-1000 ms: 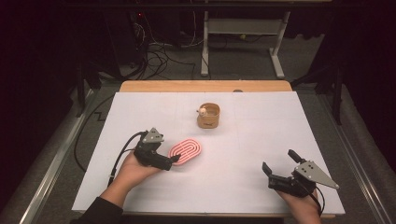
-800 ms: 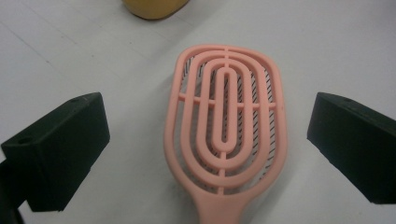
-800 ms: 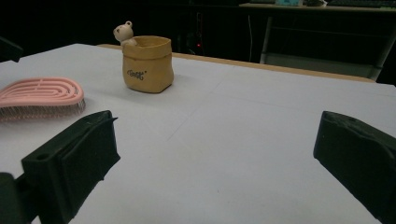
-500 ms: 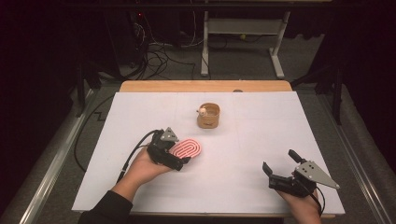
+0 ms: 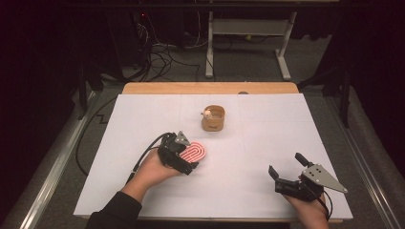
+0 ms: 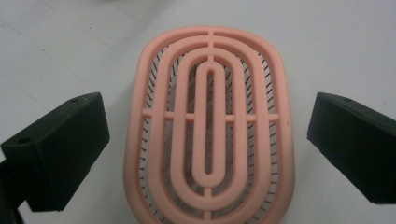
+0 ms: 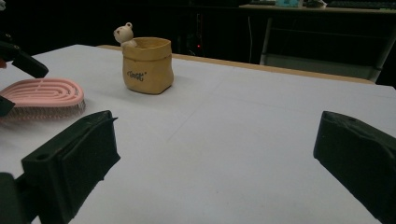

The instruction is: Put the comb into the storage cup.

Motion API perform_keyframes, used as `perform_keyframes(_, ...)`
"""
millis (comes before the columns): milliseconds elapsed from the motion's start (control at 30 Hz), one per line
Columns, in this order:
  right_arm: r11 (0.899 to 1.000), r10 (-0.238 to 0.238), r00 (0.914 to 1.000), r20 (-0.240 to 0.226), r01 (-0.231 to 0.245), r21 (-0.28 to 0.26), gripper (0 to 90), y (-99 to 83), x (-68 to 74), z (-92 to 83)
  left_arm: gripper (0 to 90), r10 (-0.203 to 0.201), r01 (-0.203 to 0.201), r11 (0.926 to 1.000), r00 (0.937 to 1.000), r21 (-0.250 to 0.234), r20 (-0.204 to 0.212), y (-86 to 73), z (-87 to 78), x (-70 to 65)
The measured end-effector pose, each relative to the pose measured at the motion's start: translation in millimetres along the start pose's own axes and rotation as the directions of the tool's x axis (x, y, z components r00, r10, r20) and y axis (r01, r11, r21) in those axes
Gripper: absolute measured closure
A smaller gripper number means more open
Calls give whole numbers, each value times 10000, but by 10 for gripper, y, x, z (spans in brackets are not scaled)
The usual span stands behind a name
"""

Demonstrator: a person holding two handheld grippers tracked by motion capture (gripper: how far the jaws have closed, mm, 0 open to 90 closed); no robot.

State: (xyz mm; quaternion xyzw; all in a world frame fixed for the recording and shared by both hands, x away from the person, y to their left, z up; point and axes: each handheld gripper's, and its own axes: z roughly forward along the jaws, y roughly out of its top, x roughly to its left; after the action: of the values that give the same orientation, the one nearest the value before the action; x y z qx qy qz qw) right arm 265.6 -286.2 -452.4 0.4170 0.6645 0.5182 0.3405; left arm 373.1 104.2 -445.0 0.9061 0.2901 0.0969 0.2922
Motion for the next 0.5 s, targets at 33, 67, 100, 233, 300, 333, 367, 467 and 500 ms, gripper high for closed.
perform_keyframes(33, 10000, 0, 10000, 1, 0, 2, 1, 1, 1, -1, 0, 15, -15, 10000, 10000, 47, 2, 11, 12, -4)
perform_keyframes(67, 10000, -16, 10000, 4, 16, -6, 0, 2, 0, -1, 0, 31, -31, 10000, 10000, 84, -15, 19, 20, -7)
perform_keyframes(100, 10000, -18, 10000, 8, 18, -7, 1, 2, 0, -2, 0, 44, -43, 9999, 10000, 134, -32, 29, 31, -10)
perform_keyframes(233, 10000, -24, 10000, 1, 24, -18, 1, 4, -1, -7, 0, -92, 90, 9994, 9999, 349, 48, 38, 61, 5)
perform_keyframes(300, 10000, -14, 10000, -1, 14, -26, 0, 3, -5, -8, 0, -102, 95, 9985, 9999, 538, 122, 32, 75, 16)
perform_keyframes(333, 10000, -2, 10000, -5, 2, -25, 1, 3, -6, -8, 0, -78, 71, 9981, 9999, 608, 108, 29, 79, 19)
perform_keyframes(367, 10000, 1, 10000, -2, -1, -21, 0, 3, -5, -9, 0, -30, 23, 9978, 9999, 662, 97, 24, 81, 22)
perform_keyframes(467, 10000, -16, 10000, 0, 16, -23, 1, 3, -6, -8, 0, -135, 122, 9976, 9997, 683, 190, 22, 80, 35)
perform_keyframes(500, 10000, -8, 10000, -4, 8, -20, 0, 3, -5, -7, 0, -135, 121, 9973, 9997, 731, 191, 22, 84, 33)
